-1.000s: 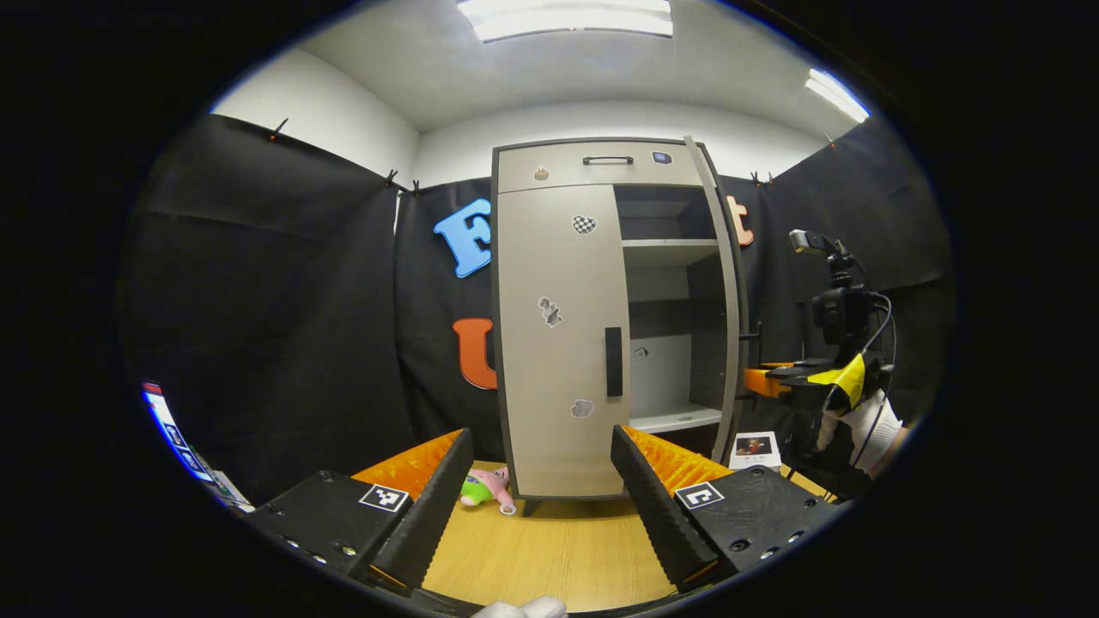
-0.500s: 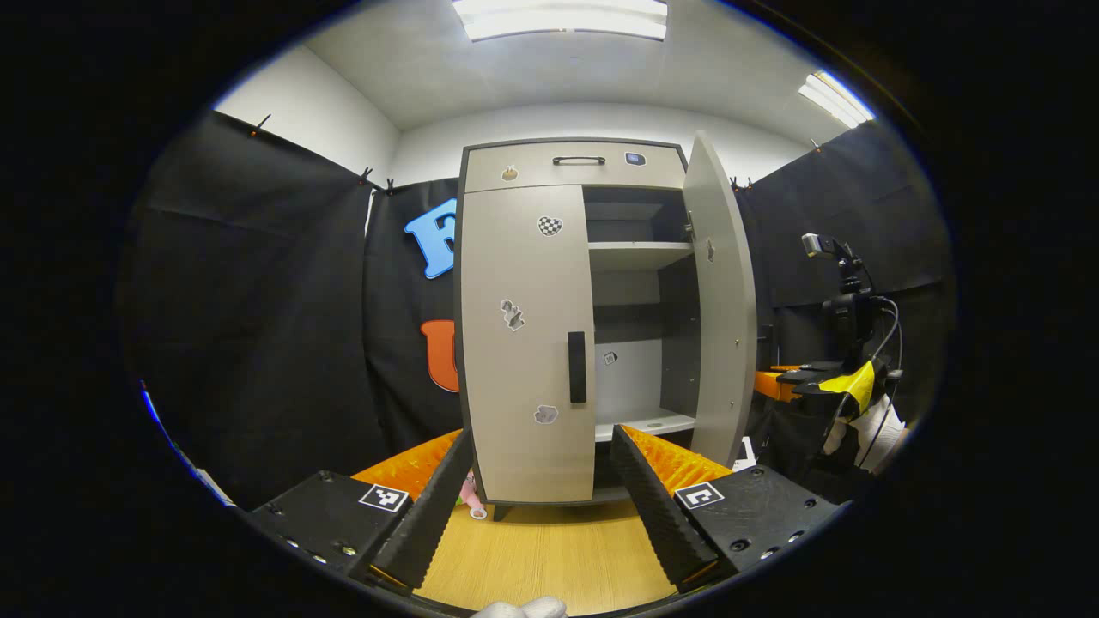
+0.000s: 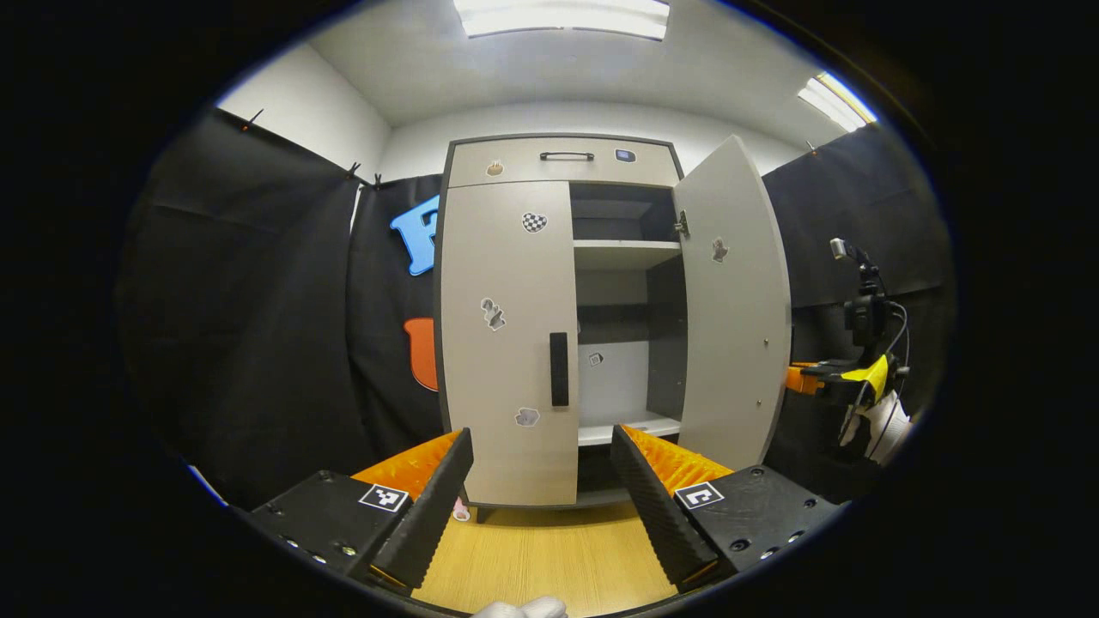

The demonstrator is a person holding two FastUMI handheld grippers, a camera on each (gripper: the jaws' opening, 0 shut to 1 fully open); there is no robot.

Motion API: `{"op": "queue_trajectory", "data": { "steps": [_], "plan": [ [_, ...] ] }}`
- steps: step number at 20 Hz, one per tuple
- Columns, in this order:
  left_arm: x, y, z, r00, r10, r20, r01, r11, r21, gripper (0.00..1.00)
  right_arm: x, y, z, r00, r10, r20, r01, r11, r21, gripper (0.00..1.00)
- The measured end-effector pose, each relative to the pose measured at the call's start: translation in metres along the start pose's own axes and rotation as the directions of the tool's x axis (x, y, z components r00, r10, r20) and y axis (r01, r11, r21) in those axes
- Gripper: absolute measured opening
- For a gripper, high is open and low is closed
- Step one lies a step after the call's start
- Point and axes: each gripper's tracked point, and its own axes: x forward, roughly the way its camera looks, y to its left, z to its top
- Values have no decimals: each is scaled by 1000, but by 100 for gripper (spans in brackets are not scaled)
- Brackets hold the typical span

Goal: Open the right door of the double-door shoe cabinet with the right hand, and open the left door with the left hand.

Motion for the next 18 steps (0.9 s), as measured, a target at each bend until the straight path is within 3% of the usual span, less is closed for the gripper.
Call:
{"op": "queue_trajectory", "data": {
  "steps": [15,18],
  "plan": [
    [5,6,-1,1000,-10,-9,10,1000,-17,97,-11,-3,4,999,-43,-19,43,999,-21,2],
    [4,7,0,1000,-14,-7,14,1000,-8,97,-22,-5,7,998,-54,-16,54,998,12,8]
  ]
}}
